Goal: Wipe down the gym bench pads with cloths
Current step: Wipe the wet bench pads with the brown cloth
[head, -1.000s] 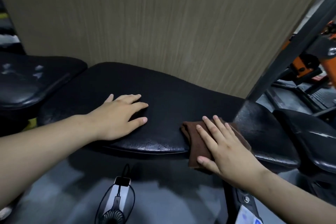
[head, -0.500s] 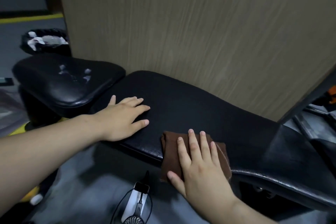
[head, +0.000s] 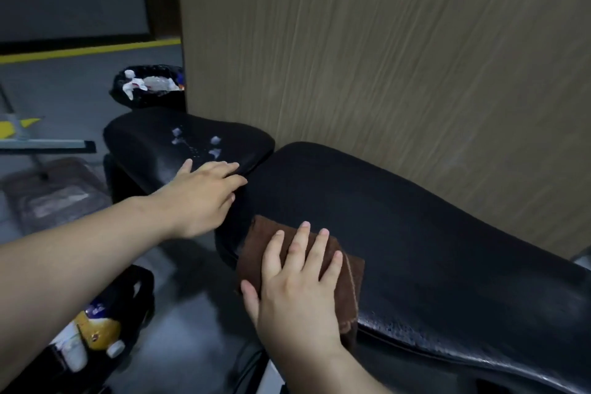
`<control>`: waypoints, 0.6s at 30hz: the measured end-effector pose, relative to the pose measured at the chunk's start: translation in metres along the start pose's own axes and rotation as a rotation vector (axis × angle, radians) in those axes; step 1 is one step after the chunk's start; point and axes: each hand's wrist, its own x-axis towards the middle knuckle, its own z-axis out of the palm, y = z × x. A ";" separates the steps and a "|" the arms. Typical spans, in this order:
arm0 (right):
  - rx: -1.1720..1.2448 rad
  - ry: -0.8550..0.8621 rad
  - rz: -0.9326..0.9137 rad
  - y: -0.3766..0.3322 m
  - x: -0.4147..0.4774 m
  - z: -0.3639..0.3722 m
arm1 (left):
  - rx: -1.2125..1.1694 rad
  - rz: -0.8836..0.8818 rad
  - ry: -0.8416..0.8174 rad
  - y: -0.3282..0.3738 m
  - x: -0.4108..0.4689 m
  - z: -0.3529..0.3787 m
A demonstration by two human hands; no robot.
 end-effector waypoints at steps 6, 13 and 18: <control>0.057 -0.018 0.017 -0.035 0.025 0.005 | 0.032 -0.078 0.000 -0.023 -0.002 -0.006; 0.124 -0.096 0.059 -0.078 0.069 0.004 | 0.071 -0.288 -0.072 -0.034 -0.002 -0.012; 0.136 -0.310 0.138 -0.094 0.121 -0.001 | 0.053 -0.368 -0.106 -0.038 0.000 -0.010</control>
